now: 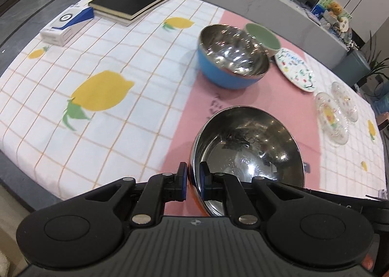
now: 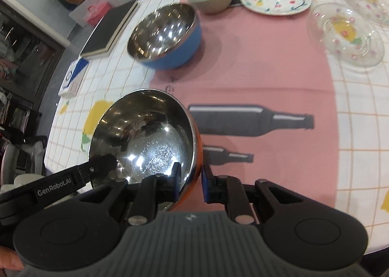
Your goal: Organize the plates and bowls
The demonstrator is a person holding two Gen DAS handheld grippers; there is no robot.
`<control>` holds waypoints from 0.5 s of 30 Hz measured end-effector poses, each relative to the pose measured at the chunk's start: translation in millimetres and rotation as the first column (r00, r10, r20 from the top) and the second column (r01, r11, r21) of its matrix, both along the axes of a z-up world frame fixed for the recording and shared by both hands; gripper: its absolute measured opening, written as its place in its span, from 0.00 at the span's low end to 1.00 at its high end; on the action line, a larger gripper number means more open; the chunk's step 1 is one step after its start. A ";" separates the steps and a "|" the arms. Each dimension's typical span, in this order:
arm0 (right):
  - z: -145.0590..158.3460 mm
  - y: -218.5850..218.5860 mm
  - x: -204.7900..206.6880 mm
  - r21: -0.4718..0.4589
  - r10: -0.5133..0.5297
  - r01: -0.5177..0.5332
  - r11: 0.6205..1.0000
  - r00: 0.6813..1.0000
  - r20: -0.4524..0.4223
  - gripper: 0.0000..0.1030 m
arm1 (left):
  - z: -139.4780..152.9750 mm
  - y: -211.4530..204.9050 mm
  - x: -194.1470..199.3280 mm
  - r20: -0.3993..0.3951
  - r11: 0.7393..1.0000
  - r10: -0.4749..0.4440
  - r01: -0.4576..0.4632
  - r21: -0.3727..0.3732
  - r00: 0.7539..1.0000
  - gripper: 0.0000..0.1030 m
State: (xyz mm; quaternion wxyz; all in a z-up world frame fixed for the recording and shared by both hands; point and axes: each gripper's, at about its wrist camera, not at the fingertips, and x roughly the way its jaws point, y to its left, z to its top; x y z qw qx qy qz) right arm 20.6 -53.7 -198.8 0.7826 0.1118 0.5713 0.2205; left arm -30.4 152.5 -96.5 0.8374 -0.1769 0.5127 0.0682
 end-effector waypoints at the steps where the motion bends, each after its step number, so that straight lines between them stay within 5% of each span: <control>1: -2.5 2.8 0.4 -0.003 0.004 -0.004 1.000 1.000 -0.007 0.16 | -1.7 2.9 -1.7 -0.004 1.000 0.004 -0.004 -0.001 1.000 0.10; 15: -15.1 19.6 -5.4 -0.055 0.029 -0.029 0.998 1.000 -0.005 0.16 | -24.7 16.2 -8.0 -0.034 1.000 0.011 -0.012 -0.024 0.999 0.07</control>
